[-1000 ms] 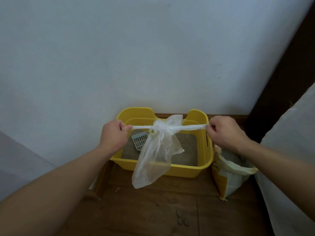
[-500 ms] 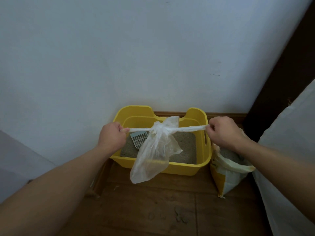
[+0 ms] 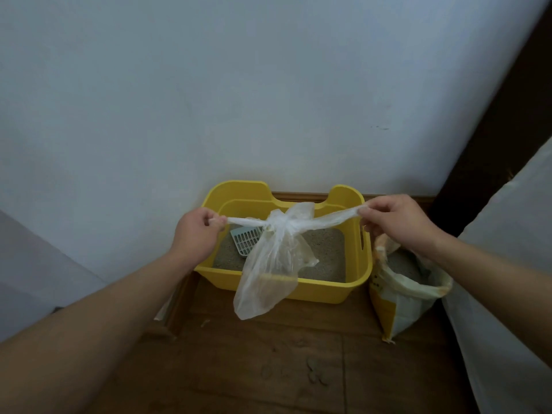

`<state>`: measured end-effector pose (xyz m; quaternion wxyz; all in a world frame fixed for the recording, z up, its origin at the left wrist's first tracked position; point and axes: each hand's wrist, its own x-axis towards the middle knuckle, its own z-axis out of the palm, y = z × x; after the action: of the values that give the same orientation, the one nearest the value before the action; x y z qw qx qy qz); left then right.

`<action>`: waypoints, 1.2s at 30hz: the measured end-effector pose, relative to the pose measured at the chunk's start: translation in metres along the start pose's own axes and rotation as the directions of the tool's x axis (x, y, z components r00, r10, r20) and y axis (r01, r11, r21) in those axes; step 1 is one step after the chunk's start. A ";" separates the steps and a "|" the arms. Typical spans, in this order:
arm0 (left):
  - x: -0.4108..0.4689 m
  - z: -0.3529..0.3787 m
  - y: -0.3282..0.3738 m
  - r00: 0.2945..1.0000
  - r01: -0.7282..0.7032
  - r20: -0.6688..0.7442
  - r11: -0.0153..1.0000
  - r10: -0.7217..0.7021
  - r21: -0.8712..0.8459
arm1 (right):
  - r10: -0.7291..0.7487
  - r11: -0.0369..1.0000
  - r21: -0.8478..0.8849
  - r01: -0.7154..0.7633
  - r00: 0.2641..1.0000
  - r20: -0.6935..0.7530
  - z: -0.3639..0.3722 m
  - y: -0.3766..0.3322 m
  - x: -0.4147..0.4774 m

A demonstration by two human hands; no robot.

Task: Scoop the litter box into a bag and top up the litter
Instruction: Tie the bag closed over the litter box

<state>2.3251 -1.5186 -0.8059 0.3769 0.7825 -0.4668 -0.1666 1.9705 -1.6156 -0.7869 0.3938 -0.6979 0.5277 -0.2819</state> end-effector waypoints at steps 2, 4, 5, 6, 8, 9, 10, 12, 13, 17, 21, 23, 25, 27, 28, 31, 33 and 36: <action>0.002 0.000 0.009 0.999 0.035 0.011 0.988 -0.033 -0.149 | 0.072 0.965 0.250 -0.077 0.997 0.030 0.000 -0.006 -0.002; 0.003 -0.001 0.022 0.998 0.054 0.025 0.961 -0.049 -0.271 | 0.109 0.912 0.391 -0.121 0.993 0.053 0.002 -0.013 -0.003; 0.003 -0.001 0.029 0.998 0.054 0.027 0.948 -0.048 -0.314 | 0.118 0.881 0.453 -0.135 0.991 0.065 0.004 -0.017 -0.003; 0.003 -0.002 0.036 0.999 0.050 0.026 0.938 -0.043 -0.343 | 0.119 0.853 0.504 -0.140 0.990 0.073 0.005 -0.021 -0.003; 0.000 -0.002 0.050 0.999 0.036 0.024 0.925 -0.029 -0.378 | 0.104 0.821 0.556 -0.133 0.991 0.082 0.007 -0.030 -0.002; -0.002 -0.001 0.057 0.999 0.031 0.024 0.921 -0.023 -0.389 | 0.097 0.811 0.570 -0.131 0.991 0.090 0.008 -0.034 -0.002; -0.004 0.001 0.062 1.000 0.025 0.026 0.918 -0.016 -0.397 | 0.091 0.803 0.581 -0.133 0.991 0.100 0.010 -0.038 -0.002; -0.007 0.004 0.073 0.999 0.011 0.039 0.915 0.005 -0.403 | 0.085 0.791 0.597 -0.138 0.990 0.116 0.013 -0.045 -0.002; -0.010 0.006 0.079 0.999 0.005 0.051 0.912 0.017 -0.410 | 0.083 0.787 0.601 -0.139 0.989 0.120 0.014 -0.047 -0.002; -0.019 0.011 0.097 0.996 -0.018 0.074 0.907 0.054 -0.420 | 0.054 0.840 0.532 -0.103 0.993 0.106 0.018 -0.054 -0.004; -0.024 0.013 0.105 0.990 -0.026 0.114 0.901 0.083 -0.432 | 0.077 0.917 0.386 -0.098 0.995 0.070 0.018 -0.062 -0.006; -0.025 0.014 0.107 0.985 -0.020 0.144 0.895 0.094 -0.446 | 0.105 0.925 0.363 -0.114 0.993 0.045 0.019 -0.063 -0.006; -0.027 0.016 0.110 0.981 -0.014 0.165 0.888 0.101 -0.460 | 0.100 0.927 0.359 -0.104 0.995 0.029 0.020 -0.063 -0.006; -0.027 0.019 0.111 0.980 -0.019 0.167 0.889 0.107 -0.457 | 0.088 0.922 0.378 -0.089 0.996 0.019 0.021 -0.063 -0.006; -0.028 0.019 0.112 0.980 -0.028 0.165 0.894 0.113 -0.447 | 0.082 0.917 0.392 -0.081 0.996 0.014 0.021 -0.064 -0.006; -0.028 0.021 0.115 0.976 -0.027 0.178 0.886 0.122 -0.464 | 0.057 0.891 0.451 -0.052 0.998 0.003 0.021 -0.067 -0.007; -0.029 0.022 0.117 0.973 -0.012 0.198 0.882 0.119 -0.471 | 0.034 0.862 0.506 -0.037 0.999 0.017 0.022 -0.070 -0.009; -0.034 0.023 0.122 0.963 0.040 0.249 0.854 0.107 -0.519 | 0.024 0.798 0.600 -0.058 0.998 0.065 0.024 -0.073 -0.012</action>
<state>2.2203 -1.5336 -0.7335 0.5099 0.6134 -0.4649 -0.3843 2.0240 -1.5888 -0.7369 0.6149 -0.5328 0.4151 -0.4071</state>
